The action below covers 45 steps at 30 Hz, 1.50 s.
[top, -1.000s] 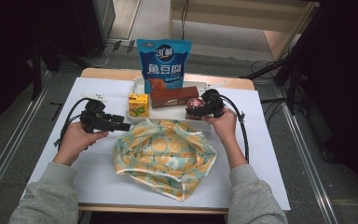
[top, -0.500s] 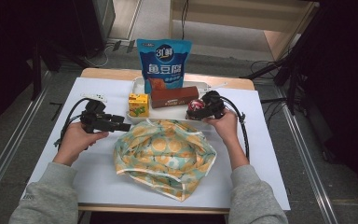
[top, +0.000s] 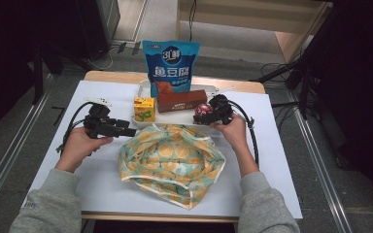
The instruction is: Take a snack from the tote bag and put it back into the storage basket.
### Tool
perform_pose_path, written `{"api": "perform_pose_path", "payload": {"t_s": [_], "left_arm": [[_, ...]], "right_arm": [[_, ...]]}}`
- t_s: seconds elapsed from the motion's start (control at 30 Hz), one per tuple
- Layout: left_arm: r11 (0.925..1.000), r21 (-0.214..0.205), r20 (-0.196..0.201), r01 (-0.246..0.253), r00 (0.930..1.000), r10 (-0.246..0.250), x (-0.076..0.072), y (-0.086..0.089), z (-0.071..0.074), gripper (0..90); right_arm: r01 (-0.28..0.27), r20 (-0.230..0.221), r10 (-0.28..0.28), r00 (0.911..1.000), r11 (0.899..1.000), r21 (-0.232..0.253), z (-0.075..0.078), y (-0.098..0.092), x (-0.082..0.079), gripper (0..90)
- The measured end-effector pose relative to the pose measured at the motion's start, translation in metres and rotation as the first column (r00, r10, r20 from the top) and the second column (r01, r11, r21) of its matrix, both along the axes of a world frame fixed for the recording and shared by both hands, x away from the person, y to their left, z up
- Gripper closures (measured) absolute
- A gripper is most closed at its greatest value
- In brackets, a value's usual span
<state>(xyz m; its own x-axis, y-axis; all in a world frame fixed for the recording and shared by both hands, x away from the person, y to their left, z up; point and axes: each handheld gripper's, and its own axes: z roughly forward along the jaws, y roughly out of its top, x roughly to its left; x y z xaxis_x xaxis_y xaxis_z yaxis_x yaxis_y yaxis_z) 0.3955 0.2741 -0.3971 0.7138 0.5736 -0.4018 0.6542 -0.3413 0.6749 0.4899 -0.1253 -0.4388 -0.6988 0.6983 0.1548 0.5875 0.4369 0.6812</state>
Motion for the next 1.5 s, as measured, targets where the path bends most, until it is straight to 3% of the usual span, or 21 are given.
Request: {"api": "perform_pose_path", "payload": {"t_s": [0.13, 0.33, 0.7, 0.77, 1.1, 1.33, 1.5], "left_arm": [[1.0, -0.001, 0.0, 0.0, 1.0, 0.0, 0.0, 0.0, 0.0, 34.8], [1.0, -0.002, 0.0, 0.0, 1.0, 0.0, 0.0, 0.0, 0.0, 34.8], [1.0, 0.003, -0.007, -0.001, 1.0, 0.001, 0.0, 0.0, -0.001, 34.8], [1.0, 0.002, -0.011, -0.003, 0.9999, 0.003, 0.001, 0.0, -0.001, 34.8], [1.0, -0.001, -0.008, -0.005, 1.0, 0.005, -0.001, 0.001, 0.002, 34.8], [0.9996, -0.019, -0.016, -0.019, 0.9997, 0.018, 0.001, 0.003, 0.002, 34.7], [0.9998, -0.014, -0.015, -0.014, 0.9998, 0.014, 0.002, 0.005, 0.002, 34.8]], "right_arm": [[-0.001, 0.008, 0.002, 1.0, 1.0, -0.005, 0.001, 0.002, -0.001, 21.0], [0.013, 0.004, -0.013, 0.9999, 0.999, 0.049, 0.008, -0.002, -0.002, 21.0], [0.062, 0.068, -0.067, 0.9954, 0.995, 0.077, 0.03, -0.005, -0.009, 27.2], [0.072, 0.091, -0.078, 0.9928, 0.995, 0.069, 0.034, -0.006, -0.011, 31.8], [0.062, 0.101, -0.074, 0.9921, 0.99, 0.123, 0.048, 0.005, -0.023, 54.5], [0.026, 0.079, -0.034, 0.9963, 0.994, 0.102, 0.048, 0.025, -0.025, 76.9], [0.026, 0.082, -0.033, 0.9961, 0.996, 0.084, 0.045, 0.045, -0.024, 86.8]]}}
